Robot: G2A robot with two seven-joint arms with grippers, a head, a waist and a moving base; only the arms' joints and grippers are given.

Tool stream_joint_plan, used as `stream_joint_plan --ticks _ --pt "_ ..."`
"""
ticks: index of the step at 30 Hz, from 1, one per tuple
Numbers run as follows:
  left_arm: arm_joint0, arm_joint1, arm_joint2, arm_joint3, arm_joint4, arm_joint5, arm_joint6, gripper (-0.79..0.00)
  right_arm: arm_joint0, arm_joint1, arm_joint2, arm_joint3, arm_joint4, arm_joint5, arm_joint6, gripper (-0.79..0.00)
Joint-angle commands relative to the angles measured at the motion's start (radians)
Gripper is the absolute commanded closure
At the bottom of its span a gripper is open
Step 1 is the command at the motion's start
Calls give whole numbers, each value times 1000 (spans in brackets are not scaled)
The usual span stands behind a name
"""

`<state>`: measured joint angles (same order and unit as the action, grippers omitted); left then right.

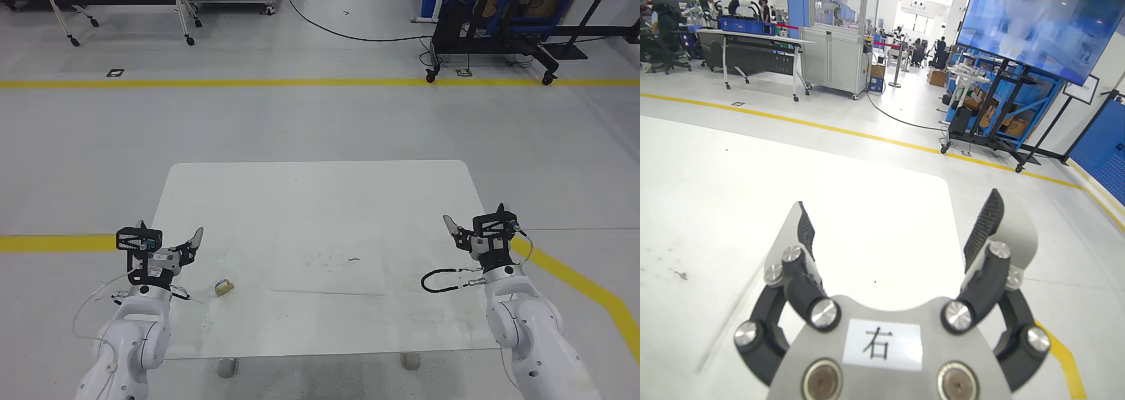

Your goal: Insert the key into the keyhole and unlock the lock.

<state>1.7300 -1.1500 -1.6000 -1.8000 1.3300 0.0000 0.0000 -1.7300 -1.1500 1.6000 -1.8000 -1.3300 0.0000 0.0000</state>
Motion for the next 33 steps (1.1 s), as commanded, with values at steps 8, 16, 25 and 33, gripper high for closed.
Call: stream_joint_plan --ticks 8,16,25,33 --pt "0 0 0 0 0 0 0 -785 73 -3 -82 39 -25 -104 62 -785" --pt "0 0 0 0 0 0 0 -785 211 -4 -180 139 31 -380 112 -785" --pt "0 0 0 0 0 0 0 -785 340 -4 -279 231 93 -643 288 -785" --pt "0 0 0 0 0 0 0 -785 484 -9 -382 385 183 -823 503 -539"
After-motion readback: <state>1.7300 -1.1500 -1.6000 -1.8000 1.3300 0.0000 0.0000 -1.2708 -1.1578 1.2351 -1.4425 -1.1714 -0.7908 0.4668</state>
